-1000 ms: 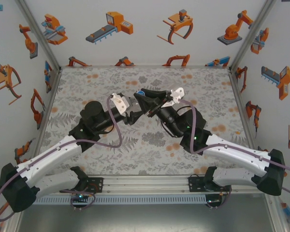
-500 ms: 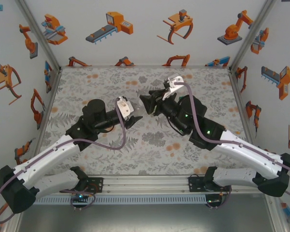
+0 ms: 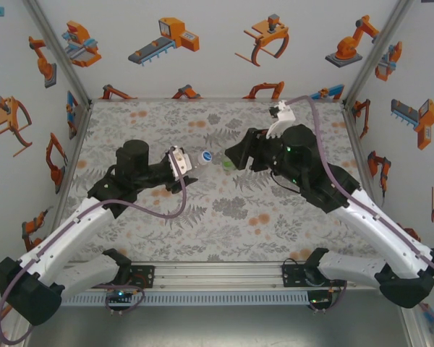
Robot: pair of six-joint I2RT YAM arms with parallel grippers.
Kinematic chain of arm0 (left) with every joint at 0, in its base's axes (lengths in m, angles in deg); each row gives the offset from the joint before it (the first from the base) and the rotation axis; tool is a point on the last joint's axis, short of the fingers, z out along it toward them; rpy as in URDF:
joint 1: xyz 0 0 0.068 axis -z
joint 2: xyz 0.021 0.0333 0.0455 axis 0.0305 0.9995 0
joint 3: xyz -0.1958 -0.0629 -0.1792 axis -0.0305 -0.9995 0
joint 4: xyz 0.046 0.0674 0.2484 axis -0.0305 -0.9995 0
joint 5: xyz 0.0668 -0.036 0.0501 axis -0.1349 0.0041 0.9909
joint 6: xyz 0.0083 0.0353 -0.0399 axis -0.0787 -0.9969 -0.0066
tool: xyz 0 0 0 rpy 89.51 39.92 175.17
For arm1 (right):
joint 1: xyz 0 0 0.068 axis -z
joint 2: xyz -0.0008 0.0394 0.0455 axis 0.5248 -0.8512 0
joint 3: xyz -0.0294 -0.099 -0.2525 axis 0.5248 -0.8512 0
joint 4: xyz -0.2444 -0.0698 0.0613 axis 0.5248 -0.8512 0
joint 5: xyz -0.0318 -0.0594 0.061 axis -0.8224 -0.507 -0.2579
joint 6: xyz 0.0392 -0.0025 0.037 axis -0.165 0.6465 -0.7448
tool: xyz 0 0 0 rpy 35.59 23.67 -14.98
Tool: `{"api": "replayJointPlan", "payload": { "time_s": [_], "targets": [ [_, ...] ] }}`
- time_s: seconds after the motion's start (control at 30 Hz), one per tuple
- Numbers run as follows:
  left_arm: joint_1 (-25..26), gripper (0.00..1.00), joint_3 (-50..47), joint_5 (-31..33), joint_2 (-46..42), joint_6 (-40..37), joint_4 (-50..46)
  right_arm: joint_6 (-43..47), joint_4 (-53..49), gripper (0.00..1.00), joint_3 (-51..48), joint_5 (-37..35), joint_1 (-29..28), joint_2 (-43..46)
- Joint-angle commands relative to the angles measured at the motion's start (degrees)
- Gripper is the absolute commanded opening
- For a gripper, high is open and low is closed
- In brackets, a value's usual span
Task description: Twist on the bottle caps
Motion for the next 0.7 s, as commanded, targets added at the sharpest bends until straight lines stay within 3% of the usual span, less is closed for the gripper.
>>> {"api": "replayJointPlan", "payload": {
  "time_s": [0.0,0.17,0.67],
  "targets": [
    [0.1,0.00,-0.6,0.1,-2.5,-3.3,-3.4,-5.1,-2.2,0.65,2.7,9.3,0.9,-2.8],
    [1.2,0.00,-0.2,2.5,-1.6,-3.8,-5.5,-8.1,1.1,0.73,3.1,14.9,1.2,-5.9],
    [3.2,0.00,1.0,9.6,0.0,-3.6,-7.8,-11.2,2.9,0.51,5.6,21.3,1.2,-13.6]
  ]
}}
